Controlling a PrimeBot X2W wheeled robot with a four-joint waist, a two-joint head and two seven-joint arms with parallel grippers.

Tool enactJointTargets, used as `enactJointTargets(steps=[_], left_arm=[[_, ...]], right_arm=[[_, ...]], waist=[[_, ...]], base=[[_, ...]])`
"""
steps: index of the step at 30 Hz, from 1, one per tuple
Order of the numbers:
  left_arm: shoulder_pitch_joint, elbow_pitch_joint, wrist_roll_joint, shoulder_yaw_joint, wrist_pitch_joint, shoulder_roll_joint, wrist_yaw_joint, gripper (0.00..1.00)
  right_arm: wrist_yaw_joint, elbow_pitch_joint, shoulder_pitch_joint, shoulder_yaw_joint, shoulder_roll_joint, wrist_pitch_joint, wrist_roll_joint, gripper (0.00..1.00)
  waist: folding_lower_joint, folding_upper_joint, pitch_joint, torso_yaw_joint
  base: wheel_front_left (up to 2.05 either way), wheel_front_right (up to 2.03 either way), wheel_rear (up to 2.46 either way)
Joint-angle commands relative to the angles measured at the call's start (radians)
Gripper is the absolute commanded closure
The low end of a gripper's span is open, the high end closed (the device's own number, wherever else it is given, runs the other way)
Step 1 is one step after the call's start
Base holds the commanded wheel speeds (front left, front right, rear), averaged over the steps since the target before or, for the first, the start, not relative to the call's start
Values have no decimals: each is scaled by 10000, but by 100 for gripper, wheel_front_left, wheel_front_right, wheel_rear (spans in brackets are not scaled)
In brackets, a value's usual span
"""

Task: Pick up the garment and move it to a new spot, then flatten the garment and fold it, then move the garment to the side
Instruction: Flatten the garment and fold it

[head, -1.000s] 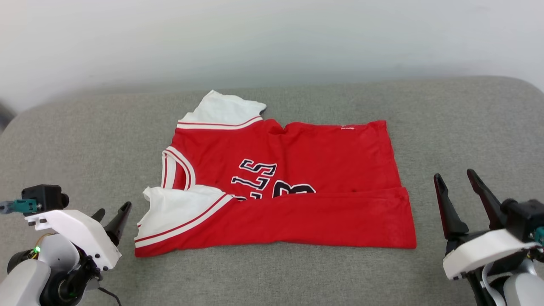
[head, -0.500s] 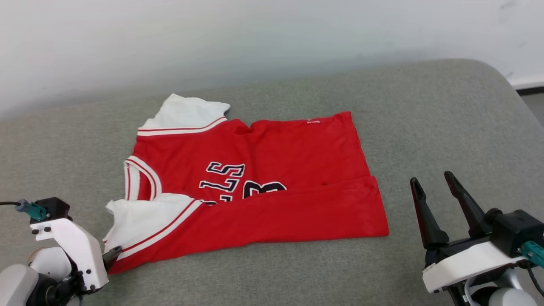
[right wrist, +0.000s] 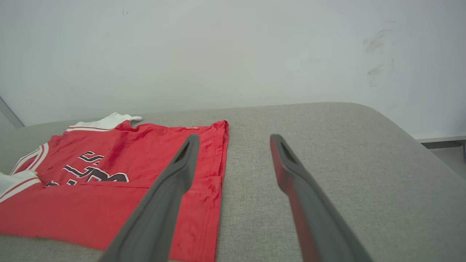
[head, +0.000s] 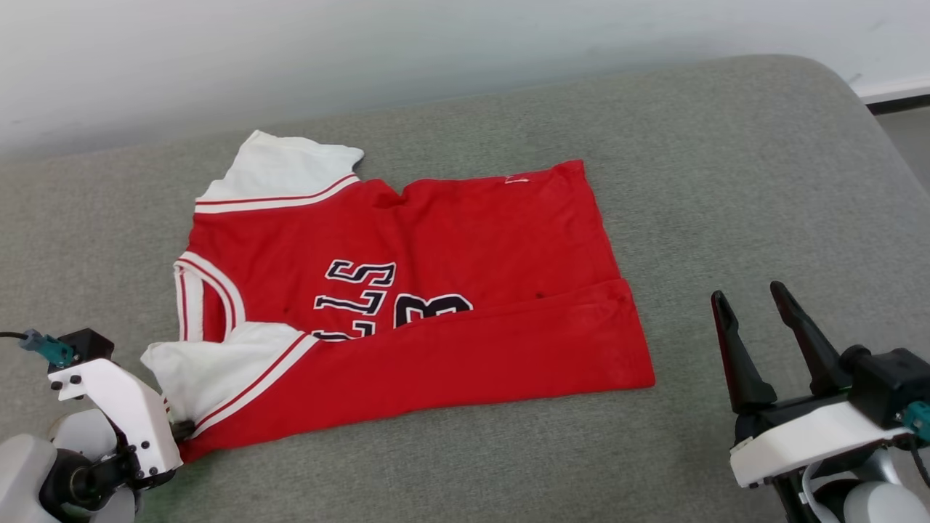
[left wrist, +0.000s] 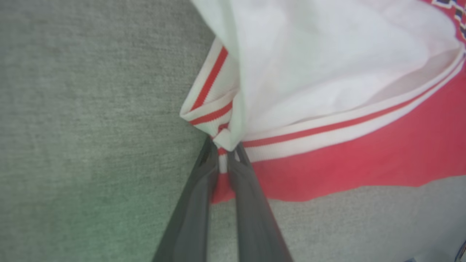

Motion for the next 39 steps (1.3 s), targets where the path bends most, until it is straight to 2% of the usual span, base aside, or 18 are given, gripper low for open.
enactJointTargets(steps=[1,4,7,12,14,18,23,29,30,31,32,39], left_arm=[[413,272,-104,-493,96,-756,-126,100],[81,286,47,-420,-273,-865,-267,100],[-316,58,207,-245,-784,-880,-367,100],[-662,-519,448,-16,-1470,-826,-478,100],[-740,-849,615,-33,-1652,-814,-389,100],[-867,-1501,807,-65,-1899,-811,-403,100],[-904,-2248,998,-43,-2034,-768,-171,100],[-711,-2788,997,-1,-2046,-725,27,100],[-644,-2813,972,12,-2019,-702,49,100],[-612,-2841,951,27,-2000,-681,91,100],[-590,-2862,926,51,-1998,-662,115,100],[82,-2999,682,293,-2216,-458,217,100]], right_arm=[[-11,-13,-171,-16,-98,85,-9,0],[-11,18,-338,-49,-337,347,37,0],[-11,191,-573,-30,-649,1084,356,0],[-11,945,-1091,98,-1443,3840,1520,0],[-10,1259,-1375,207,-1832,4973,1956,0],[-11,1856,-1870,474,-2233,6766,2762,0],[-11,2622,-2460,788,-2226,7756,3171,0],[-8,3888,-2681,1394,-1808,8329,3580,0],[-7,4054,-2665,1508,-1734,8377,3662,30],[-7,4174,-2675,1600,-1698,8352,3721,69],[-5,4269,-2705,1695,-1676,8331,3804,100],[3,4185,-2849,1921,-2222,7721,4158,100]], waist=[[2,0,33,110],[2,0,92,332],[2,0,186,619],[2,0,338,1172],[2,0,387,1387],[2,0,555,1774],[2,0,824,2102],[2,0,966,2255],[2,0,964,2264],[2,0,964,2269],[2,0,959,2265],[2,0,340,2055]], base=[[0,0,0],[0,0,0],[0,0,0],[0,0,0],[0,0,0],[0,0,0],[0,0,0],[0,0,0],[0,0,0],[0,0,0],[0,0,0],[0,0,0]])
